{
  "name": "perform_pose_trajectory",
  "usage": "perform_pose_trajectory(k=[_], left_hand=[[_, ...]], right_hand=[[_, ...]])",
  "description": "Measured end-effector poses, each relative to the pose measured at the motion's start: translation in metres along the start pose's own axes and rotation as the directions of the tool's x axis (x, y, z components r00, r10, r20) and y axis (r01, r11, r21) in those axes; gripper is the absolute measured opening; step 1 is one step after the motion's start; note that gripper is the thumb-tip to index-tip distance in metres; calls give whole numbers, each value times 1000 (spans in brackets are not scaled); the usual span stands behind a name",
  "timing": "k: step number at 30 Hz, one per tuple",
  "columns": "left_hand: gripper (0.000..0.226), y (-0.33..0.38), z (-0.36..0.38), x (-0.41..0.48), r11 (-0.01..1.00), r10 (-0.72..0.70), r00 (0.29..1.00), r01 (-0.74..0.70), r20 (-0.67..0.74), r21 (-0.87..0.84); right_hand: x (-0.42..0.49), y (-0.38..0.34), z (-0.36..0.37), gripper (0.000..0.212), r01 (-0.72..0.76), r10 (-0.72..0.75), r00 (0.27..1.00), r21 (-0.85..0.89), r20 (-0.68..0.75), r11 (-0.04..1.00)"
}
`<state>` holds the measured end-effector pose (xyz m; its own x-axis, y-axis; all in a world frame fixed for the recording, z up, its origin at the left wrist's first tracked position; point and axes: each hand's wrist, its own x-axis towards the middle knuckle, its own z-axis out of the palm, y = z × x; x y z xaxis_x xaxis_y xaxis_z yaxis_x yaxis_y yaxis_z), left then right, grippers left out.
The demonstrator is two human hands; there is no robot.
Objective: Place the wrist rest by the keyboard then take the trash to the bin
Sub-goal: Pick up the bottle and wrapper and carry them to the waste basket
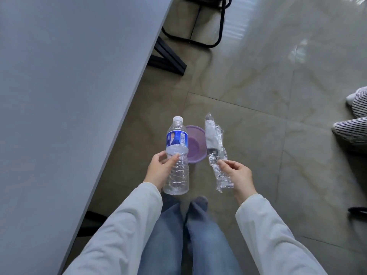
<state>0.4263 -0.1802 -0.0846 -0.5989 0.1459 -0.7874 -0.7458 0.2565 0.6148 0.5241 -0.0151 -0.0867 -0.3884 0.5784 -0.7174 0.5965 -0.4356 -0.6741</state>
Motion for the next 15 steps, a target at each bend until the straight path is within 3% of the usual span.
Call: perform_pose_trajectory(k=[6,15], left_hand=[[61,-20,15,53,995,-79,997,80,-26,55],[63,-108,55,187,971,-238,968,238,-79,-12]], right_hand=[[57,27,12,13,-82,82,997,-20,3,996],[206,104,37,7,-153,165,984,-142,73,978]])
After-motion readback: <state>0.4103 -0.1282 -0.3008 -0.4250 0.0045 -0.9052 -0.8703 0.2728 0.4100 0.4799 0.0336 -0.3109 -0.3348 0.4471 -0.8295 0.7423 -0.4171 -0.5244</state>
